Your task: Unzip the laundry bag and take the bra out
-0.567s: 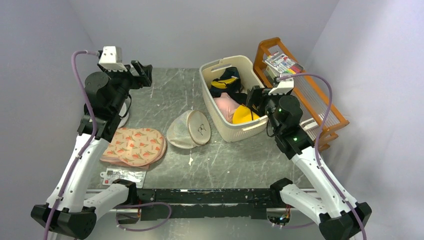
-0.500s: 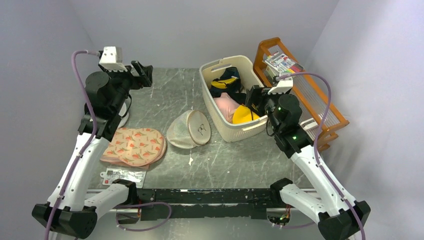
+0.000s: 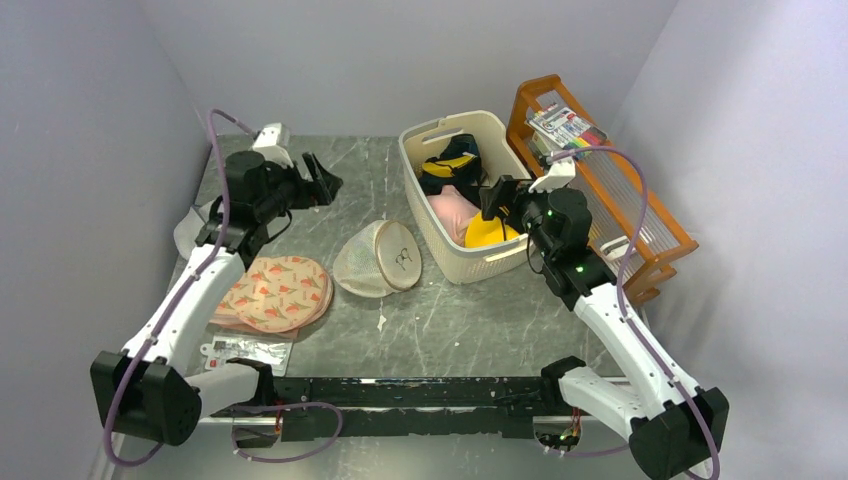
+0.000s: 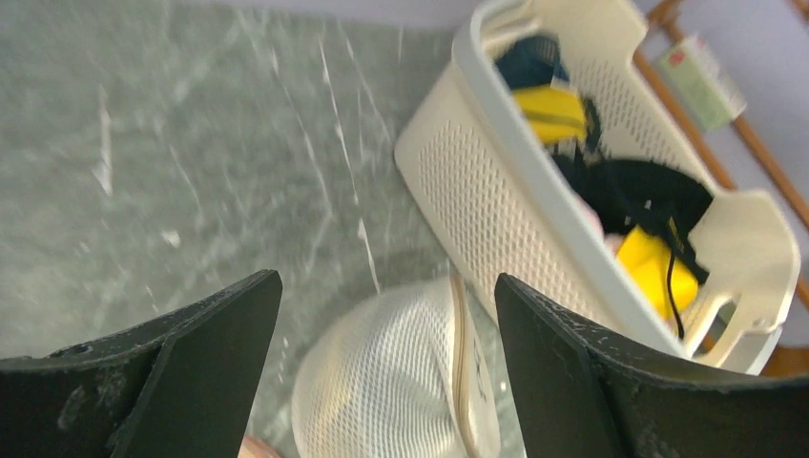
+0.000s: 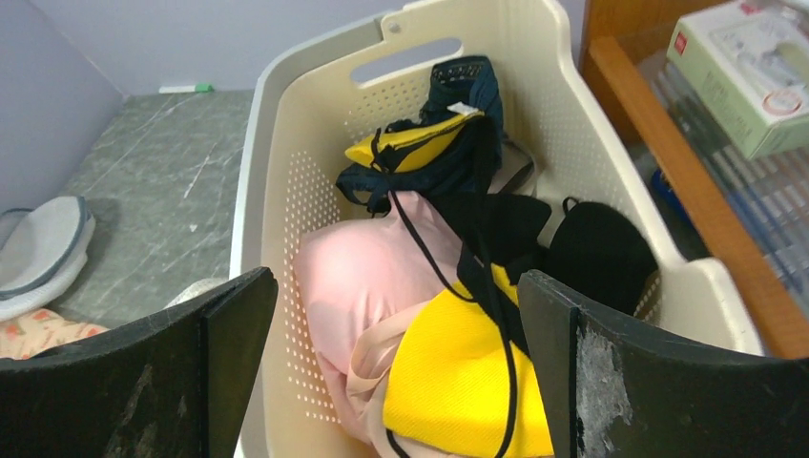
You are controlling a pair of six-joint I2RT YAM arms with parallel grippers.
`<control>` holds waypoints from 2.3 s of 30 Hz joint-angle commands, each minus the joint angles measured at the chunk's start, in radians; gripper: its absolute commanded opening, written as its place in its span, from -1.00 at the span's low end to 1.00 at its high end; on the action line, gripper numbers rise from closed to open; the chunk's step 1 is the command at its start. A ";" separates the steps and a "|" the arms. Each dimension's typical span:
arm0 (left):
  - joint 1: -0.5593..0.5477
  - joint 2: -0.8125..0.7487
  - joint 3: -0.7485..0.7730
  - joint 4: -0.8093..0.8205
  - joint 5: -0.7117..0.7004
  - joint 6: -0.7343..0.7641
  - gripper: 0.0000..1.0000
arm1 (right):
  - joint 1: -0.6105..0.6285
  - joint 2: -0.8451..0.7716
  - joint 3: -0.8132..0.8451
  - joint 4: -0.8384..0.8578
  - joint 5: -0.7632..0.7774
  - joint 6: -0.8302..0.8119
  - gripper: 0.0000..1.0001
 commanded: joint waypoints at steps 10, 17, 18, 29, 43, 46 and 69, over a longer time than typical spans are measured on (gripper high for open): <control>-0.155 0.073 -0.228 -0.096 0.142 -0.156 0.88 | -0.018 0.027 0.013 -0.017 -0.091 0.128 1.00; -0.346 0.105 -0.181 -0.216 -0.126 -0.136 0.88 | -0.020 -0.015 -0.026 0.041 -0.256 0.029 1.00; -0.370 0.106 -0.177 -0.225 -0.162 -0.131 0.88 | -0.020 -0.013 -0.029 0.048 -0.280 0.023 0.99; -0.527 0.256 -0.050 -0.313 -0.359 -0.088 0.80 | -0.020 0.048 -0.105 0.271 -0.466 0.077 1.00; -0.553 0.329 0.019 -0.311 -0.346 -0.127 0.27 | -0.020 0.020 -0.134 0.253 -0.462 0.033 1.00; -0.553 0.350 0.031 -0.306 -0.328 -0.129 0.15 | -0.020 0.009 -0.138 0.247 -0.459 0.029 1.00; -0.145 0.058 -0.119 -0.066 0.388 -0.229 -0.87 | 0.095 0.148 -0.070 0.164 -0.652 -0.068 1.00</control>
